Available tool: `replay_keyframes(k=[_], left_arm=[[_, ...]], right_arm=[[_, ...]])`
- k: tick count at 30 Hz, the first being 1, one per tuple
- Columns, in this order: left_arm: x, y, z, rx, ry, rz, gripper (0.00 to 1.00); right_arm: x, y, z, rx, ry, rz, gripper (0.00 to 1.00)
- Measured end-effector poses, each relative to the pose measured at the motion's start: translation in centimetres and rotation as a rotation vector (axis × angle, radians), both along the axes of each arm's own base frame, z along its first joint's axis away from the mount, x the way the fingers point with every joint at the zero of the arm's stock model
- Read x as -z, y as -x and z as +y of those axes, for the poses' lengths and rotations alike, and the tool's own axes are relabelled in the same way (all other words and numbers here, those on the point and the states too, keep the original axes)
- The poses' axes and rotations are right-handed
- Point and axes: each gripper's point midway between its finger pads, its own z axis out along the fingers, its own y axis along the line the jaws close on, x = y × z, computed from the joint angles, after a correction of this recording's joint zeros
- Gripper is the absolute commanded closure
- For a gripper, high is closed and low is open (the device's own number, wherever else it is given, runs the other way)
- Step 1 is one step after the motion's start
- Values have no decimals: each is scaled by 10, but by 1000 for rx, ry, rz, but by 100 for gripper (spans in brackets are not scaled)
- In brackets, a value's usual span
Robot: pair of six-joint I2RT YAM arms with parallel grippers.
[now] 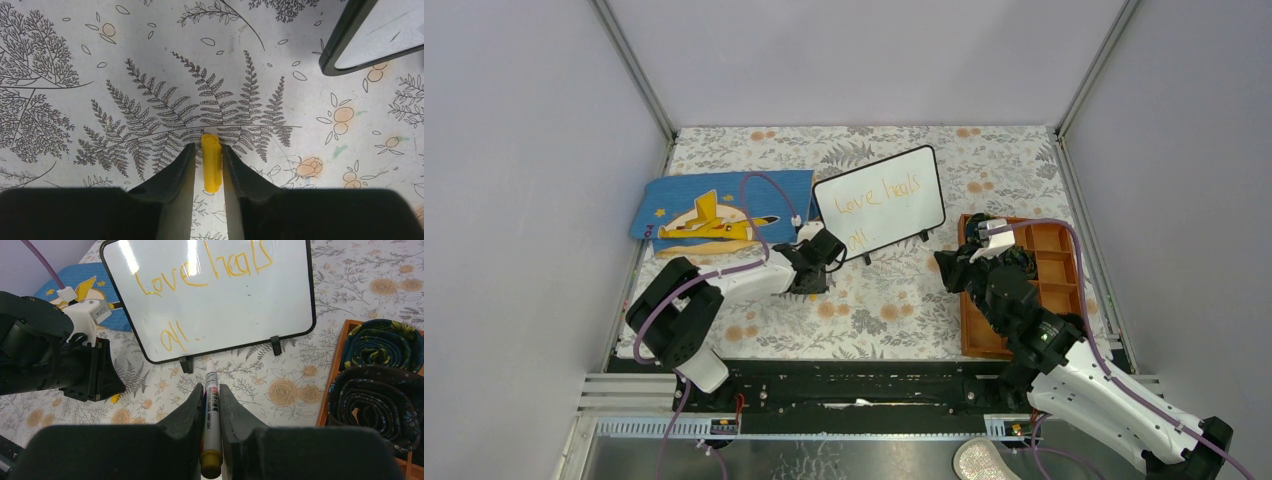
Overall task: Write a sentence on the whiteboard
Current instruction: Close the whiteboard marker at the center of the board.
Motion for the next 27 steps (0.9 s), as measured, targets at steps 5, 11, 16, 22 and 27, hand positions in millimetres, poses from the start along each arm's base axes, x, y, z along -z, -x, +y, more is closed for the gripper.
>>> replay_keyframes(k=[5, 11, 16, 22, 27], left_arm=[[0, -1, 0, -6, -2, -3, 76], [0, 0, 0, -8, -2, -4, 97], [-1, 1, -1, -12, 13, -8, 100], [-3, 9, -14, 6, 104, 22, 100], [-3, 12, -24, 28, 152, 40, 94]], right_arm=[[0, 0, 0, 0, 1, 1, 100], [1, 0, 0, 0, 3, 3, 100], [2, -1, 1, 0, 7, 7, 100], [4, -1, 1, 0, 11, 11, 100], [4, -1, 1, 0, 11, 11, 100]])
